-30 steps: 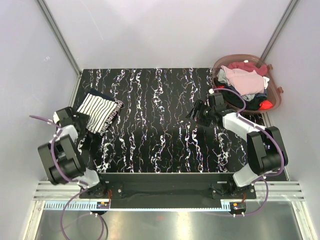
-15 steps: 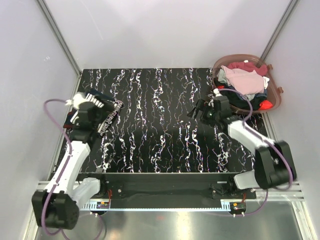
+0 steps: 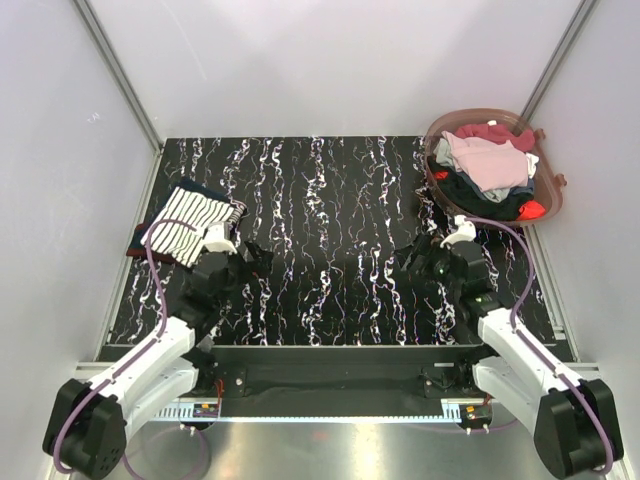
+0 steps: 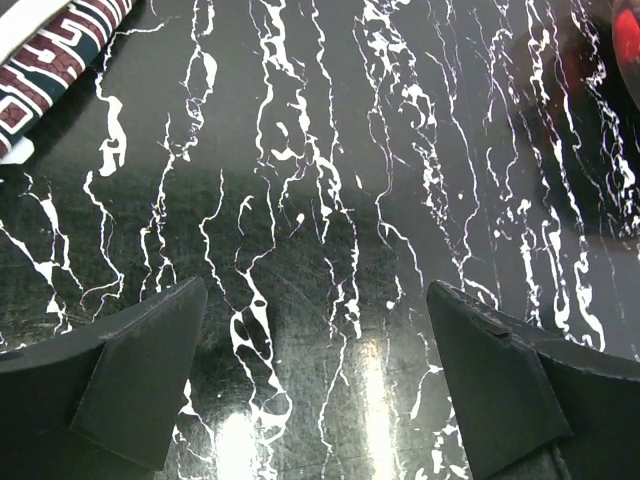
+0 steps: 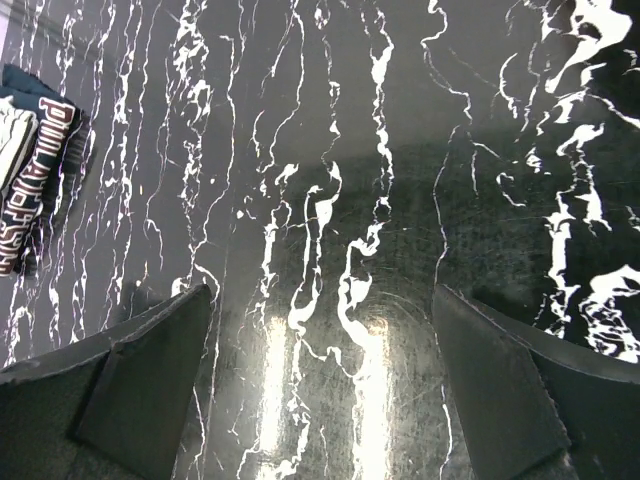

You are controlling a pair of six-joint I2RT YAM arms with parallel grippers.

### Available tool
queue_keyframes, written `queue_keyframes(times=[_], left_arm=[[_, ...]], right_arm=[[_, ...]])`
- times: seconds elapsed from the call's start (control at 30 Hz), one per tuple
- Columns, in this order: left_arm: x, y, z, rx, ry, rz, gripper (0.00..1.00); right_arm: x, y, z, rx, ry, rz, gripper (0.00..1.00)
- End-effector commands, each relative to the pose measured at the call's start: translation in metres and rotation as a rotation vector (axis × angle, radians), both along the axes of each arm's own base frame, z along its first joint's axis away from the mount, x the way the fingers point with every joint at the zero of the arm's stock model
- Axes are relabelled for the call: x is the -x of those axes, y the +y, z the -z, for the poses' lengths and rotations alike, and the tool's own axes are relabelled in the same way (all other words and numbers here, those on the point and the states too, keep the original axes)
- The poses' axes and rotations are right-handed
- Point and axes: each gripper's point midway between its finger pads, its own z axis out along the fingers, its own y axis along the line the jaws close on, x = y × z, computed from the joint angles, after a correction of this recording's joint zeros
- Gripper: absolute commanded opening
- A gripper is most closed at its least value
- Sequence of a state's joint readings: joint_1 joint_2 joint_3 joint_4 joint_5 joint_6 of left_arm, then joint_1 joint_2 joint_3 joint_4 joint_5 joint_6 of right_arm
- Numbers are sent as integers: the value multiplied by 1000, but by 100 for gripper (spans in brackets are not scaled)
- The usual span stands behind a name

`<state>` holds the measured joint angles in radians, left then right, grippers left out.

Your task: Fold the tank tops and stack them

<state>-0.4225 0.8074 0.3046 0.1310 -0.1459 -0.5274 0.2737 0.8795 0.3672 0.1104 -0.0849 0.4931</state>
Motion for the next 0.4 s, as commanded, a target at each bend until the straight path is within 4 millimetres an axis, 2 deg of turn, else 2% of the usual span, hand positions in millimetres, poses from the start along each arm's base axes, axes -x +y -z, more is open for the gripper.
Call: queue_keyframes(times=[0.0,0.37], left_arm=[[-12,-9,-37,44,-166,31,99],[-12,-3,-40,26,-160,4,99]], right_arm=[[-13,-7,-33,-4,-148,44,100],[-12,-13,-34,-8,-156,77,100]])
